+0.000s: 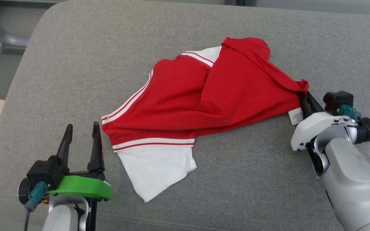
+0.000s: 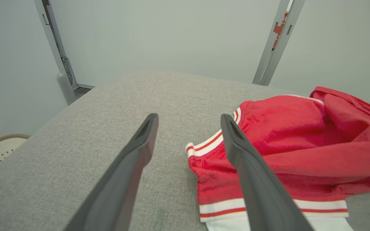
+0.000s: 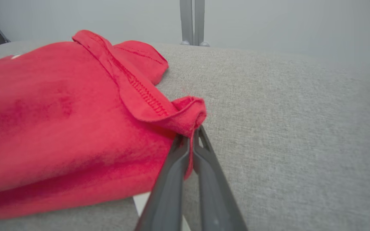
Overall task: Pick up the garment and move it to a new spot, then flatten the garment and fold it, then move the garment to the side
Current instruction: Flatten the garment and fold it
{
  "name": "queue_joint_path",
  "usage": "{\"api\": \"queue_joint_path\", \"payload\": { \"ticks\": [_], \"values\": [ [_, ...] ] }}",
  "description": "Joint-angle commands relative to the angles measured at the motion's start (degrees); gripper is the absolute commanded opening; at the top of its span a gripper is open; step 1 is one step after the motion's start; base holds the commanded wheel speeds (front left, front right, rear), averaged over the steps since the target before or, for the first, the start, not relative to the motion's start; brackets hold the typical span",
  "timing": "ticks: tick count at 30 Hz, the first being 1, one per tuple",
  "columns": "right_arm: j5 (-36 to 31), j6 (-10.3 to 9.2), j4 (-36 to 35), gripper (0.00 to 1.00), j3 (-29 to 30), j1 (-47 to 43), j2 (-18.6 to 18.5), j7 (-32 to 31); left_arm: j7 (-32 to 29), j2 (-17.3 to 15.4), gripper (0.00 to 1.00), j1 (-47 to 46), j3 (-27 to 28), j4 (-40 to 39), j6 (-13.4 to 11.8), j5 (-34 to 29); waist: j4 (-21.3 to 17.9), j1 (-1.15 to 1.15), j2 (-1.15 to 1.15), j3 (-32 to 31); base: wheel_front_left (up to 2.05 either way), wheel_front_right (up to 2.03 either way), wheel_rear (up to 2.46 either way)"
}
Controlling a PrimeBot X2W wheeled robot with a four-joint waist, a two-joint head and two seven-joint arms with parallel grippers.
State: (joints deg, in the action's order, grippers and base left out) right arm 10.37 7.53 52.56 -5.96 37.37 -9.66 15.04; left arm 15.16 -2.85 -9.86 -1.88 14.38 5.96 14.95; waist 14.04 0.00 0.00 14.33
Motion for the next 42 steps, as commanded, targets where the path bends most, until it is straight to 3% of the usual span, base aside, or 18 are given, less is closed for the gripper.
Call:
{"api": "queue_joint_path", "payload": {
  "ticks": [1, 10, 18, 19, 20, 21, 31, 42],
  "values": [
    [1.2, -0.08, -2.2, 0.00, 0.2, -3.2, -0.4, 0.2, -0.1, -0.1, 1.00, 1.1, 0.4, -0.1, -0.3, -0.3, -3.4, 0.00, 0.00, -3.0, 0.00, 0.00, 0.00],
    [9.6, -0.08, -15.2, 0.00, 2.8, -20.5, -1.8, -0.2, -0.1, -0.1, 1.00, 3.9, 1.4, -0.3, -0.5, -0.8, -7.3, 0.00, 0.00, -6.0, 0.00, 0.00, 0.00],
    [13.2, -0.08, -28.8, 0.00, 7.1, -34.5, 0.3, -5.4, -0.1, -0.1, 1.00, 5.0, 1.6, 0.0, -0.4, -1.1, -8.7, 0.00, 0.00, -7.0, 0.00, 0.00, 0.00],
    [13.1, -0.08, -30.4, 0.18, 7.6, -35.8, 0.8, -6.2, -0.1, -0.1, 1.00, 5.1, 1.7, 0.0, -0.4, -1.1, -8.9, 0.00, 0.00, -7.1, 0.00, 0.00, 0.00],
    [12.8, -0.08, -31.6, 0.71, 8.0, -36.7, 1.0, -6.7, -0.1, -0.1, 1.00, 5.1, 1.7, -0.1, -0.4, -1.2, -9.0, 0.00, 0.00, -7.2, 0.00, 0.00, 0.00],
    [11.9, -0.08, -32.8, 1.00, 8.4, -37.4, 1.0, -7.3, -0.1, -0.1, 1.00, 5.1, 1.7, 0.0, -0.4, -1.3, -9.1, 0.00, 0.00, -7.2, 0.00, 0.00, 0.00],
    [4.8, -0.07, -39.7, 1.00, 7.1, -33.4, -1.1, -11.1, -0.1, -0.1, 1.00, 5.3, 1.7, 0.2, 0.0, -2.1, -8.8, 0.00, 0.00, -7.8, 0.00, 0.00, 0.00],
    [4.1, -0.07, -29.4, 1.00, 0.5, -23.8, -6.0, -14.5, -0.1, -0.1, 1.00, 3.8, 1.1, 0.1, 0.4, -2.5, -6.1, 0.00, 0.00, -6.3, 0.00, 0.00, 0.00]
  ]
}}
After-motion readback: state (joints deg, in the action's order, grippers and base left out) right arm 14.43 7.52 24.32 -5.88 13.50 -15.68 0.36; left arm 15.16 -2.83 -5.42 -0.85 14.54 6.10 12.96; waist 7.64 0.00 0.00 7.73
